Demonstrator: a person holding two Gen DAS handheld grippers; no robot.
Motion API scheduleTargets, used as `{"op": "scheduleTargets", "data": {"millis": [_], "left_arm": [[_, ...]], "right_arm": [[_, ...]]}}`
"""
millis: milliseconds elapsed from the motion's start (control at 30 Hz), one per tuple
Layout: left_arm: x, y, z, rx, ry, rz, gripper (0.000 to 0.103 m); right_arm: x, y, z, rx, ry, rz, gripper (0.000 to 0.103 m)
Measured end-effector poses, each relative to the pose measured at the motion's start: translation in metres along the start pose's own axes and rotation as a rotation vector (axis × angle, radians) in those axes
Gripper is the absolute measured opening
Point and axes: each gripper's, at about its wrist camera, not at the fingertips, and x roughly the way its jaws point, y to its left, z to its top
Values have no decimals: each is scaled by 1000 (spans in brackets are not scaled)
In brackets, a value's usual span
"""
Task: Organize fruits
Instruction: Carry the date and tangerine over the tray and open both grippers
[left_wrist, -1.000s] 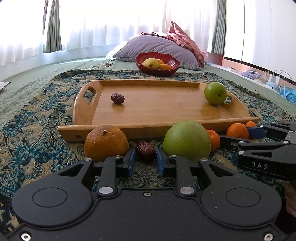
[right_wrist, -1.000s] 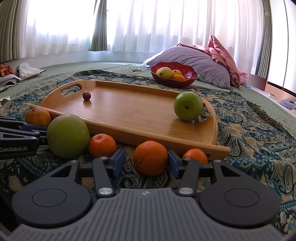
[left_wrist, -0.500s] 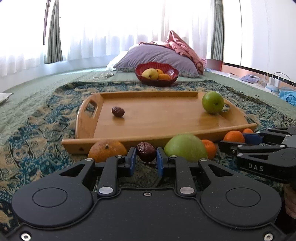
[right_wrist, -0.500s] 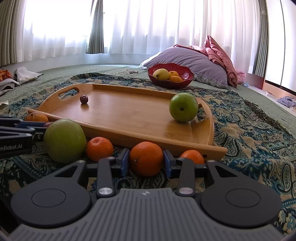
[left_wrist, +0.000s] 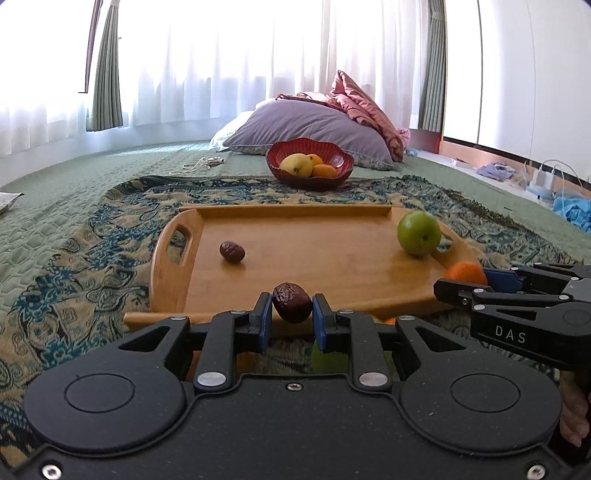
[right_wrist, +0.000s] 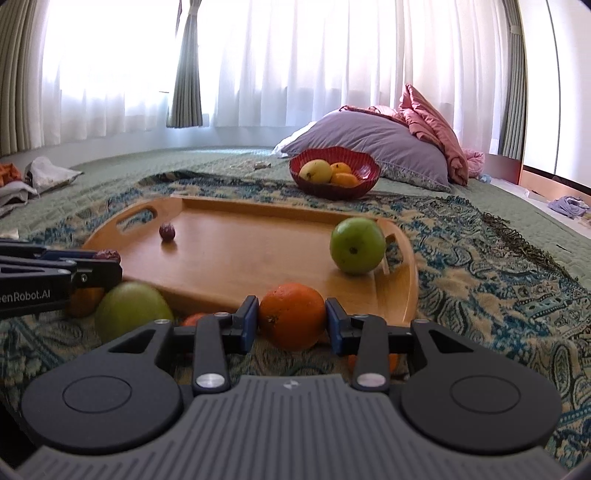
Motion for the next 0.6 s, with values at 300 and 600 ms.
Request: {"op": "scheduleTargets", "data": {"millis": [300,600], "left_arm": [[22,3,34,4,27,-22,22],[87,20,90,-57,118,-105,22]], "right_arm": [[20,-8,30,43,21,2,44],[75,-13,83,58,122,25,44]]}}
